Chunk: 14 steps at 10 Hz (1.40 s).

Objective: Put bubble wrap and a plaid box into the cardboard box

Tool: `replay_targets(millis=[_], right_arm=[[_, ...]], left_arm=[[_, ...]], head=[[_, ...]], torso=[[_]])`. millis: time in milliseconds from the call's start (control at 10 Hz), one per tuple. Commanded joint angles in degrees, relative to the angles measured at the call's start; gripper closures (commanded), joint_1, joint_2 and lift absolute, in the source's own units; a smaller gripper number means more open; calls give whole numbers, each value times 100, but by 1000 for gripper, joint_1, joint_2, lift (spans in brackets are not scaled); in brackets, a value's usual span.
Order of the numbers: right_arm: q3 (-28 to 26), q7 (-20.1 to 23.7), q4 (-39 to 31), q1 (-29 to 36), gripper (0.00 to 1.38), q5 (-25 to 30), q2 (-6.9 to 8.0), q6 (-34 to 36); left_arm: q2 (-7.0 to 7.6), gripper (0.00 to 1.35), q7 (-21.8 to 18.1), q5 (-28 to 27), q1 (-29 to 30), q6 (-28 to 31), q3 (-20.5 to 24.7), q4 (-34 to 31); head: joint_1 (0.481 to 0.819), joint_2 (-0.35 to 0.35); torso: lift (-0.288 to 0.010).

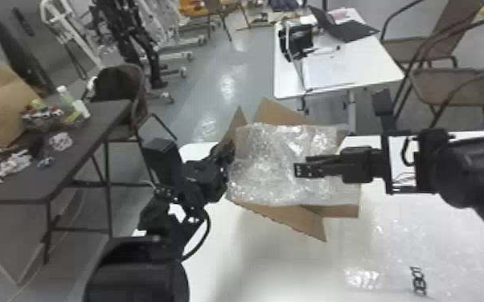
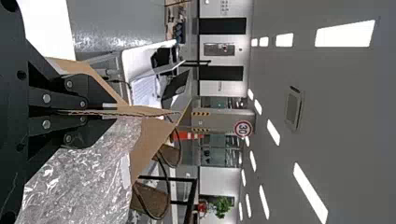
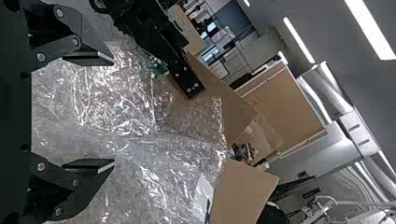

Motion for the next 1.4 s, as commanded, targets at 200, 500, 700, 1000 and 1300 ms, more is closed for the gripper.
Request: replay_targets(millis=[200,500,700,1000,1300], right_arm=[[-270,3,-406,228,487,-189,-141,467],[-639,3,-1276,492,487,74,-238,713],[-1149,-515,-2410,1019,487,92,-396,1241],[-2151,-2045,-4097,2487,487,-13,-484,1170],[-2546,-3337,-5416,4016,487,391,-423,151]], left_arm=[[0,1223,0,17,21,-33,12,0],[0,1223,0,26,39,-50,21,-9],[-9,1223,0,35,48,-77,39,-9],[-35,1223,0,96,135,-156,118,-9],[-70,1223,0,149,223,-191,206,-44]], head=[[617,350],[611,345],[602,332],[606,260],[635,191]], torso=[[-109],[-109],[-109],[-109],[-109]])
